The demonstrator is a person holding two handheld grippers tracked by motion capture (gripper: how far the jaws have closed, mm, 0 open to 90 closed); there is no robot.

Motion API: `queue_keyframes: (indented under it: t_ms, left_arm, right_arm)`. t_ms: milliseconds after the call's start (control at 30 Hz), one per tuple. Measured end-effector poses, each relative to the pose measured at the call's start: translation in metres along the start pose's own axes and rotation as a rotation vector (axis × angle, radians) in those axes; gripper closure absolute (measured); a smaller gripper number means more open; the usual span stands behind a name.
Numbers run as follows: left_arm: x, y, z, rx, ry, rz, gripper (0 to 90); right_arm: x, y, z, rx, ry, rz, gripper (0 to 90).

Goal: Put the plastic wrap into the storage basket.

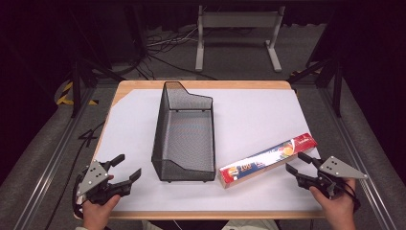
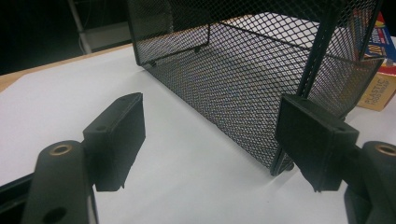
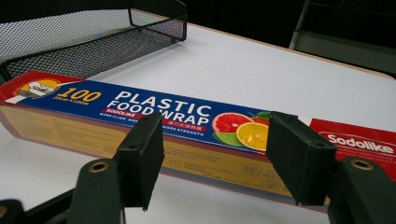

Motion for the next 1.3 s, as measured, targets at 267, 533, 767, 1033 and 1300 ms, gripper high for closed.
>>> queue_keyframes:
  t_ms: [267, 533, 767, 1033, 1300]
  left_arm:
    - [0.001, -0.003, -0.001, 0.02, -0.005, 0.024, 25.6]
    - [-0.001, -0.003, -0.002, 0.023, -0.012, 0.012, 25.6]
    - [0.0, -0.003, -0.003, 0.026, -0.011, 0.018, 25.6]
    - [0.001, -0.002, -0.003, 0.029, -0.012, 0.02, 25.6]
    - [0.001, -0.002, -0.003, 0.026, -0.008, 0.02, 25.5]
  right_arm:
    - [0.018, -0.006, 0.007, 0.06, 0.018, 0.112, 50.6]
    - [0.06, -0.017, 0.027, 0.103, 0.09, 0.313, 70.4]
    - [0.089, -0.028, 0.037, 0.136, 0.146, 0.413, 77.8]
    - [0.114, -0.042, 0.038, 0.212, 0.179, 0.534, 89.9]
    - [0.126, -0.054, 0.034, 0.268, 0.2, 0.58, 90.0]
Point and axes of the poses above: each handheld gripper's, and its own axes: y roughly backward along the jaws, z roughly out of its top, x roughly to its left, the point moved 5 cm from there along -y, roughly forward along the jaws, and after that the axes turned 5 degrees about -z, right-handed, at the moved point
